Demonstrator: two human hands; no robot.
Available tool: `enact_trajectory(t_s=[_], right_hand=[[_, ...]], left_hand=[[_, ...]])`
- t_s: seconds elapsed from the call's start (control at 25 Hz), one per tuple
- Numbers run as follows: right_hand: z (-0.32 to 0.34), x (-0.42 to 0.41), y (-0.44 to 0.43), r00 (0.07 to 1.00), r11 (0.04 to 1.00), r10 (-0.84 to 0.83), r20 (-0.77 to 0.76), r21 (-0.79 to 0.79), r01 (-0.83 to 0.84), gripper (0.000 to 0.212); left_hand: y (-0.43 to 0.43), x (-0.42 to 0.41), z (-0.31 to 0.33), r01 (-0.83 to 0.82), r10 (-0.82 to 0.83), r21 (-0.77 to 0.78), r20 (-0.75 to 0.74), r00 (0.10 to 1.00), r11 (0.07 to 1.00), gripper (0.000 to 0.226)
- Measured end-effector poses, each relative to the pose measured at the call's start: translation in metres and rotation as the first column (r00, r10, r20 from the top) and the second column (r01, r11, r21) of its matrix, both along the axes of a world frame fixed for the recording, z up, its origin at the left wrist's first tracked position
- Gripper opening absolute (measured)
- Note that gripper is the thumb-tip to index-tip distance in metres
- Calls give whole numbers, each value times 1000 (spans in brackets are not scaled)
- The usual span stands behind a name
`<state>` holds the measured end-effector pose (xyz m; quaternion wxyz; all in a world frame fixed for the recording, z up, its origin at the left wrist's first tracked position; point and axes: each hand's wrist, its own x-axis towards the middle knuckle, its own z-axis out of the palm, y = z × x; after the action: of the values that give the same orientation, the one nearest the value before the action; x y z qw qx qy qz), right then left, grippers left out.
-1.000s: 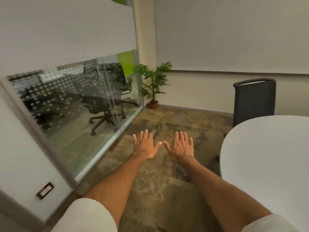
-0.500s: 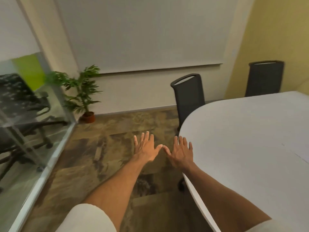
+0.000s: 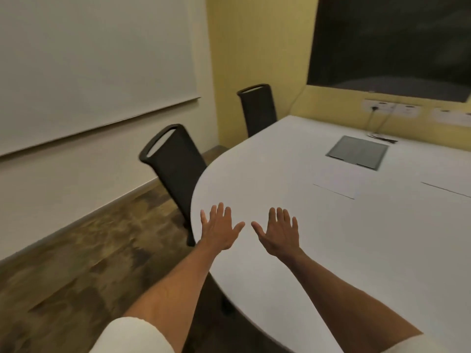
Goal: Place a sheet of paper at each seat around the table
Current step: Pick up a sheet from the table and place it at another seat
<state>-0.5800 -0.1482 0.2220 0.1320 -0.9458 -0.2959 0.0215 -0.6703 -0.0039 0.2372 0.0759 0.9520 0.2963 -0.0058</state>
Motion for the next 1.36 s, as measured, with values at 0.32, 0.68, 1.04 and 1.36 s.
enact_trajectory(t_s=[0.32, 0.68, 1.04, 1.36], right_hand=[[-21, 123, -21, 958, 958, -286, -11, -28, 285, 83], [-30, 222, -43, 881, 880, -473, -23, -60, 471, 85], [-29, 297, -34, 757, 757, -653, -32, -54, 651, 85], [-49, 364, -31, 701, 701, -712, -38, -105, 705, 85]], left_hand=[[-11, 172, -20, 317, -317, 1, -14, 948, 948, 76], [-26, 302, -35, 504, -504, -27, -39, 863, 864, 77], [-17, 412, -36, 644, -644, 14, -12, 765, 765, 76], [-18, 491, -70, 709, -709, -8, -36, 704, 705, 77]])
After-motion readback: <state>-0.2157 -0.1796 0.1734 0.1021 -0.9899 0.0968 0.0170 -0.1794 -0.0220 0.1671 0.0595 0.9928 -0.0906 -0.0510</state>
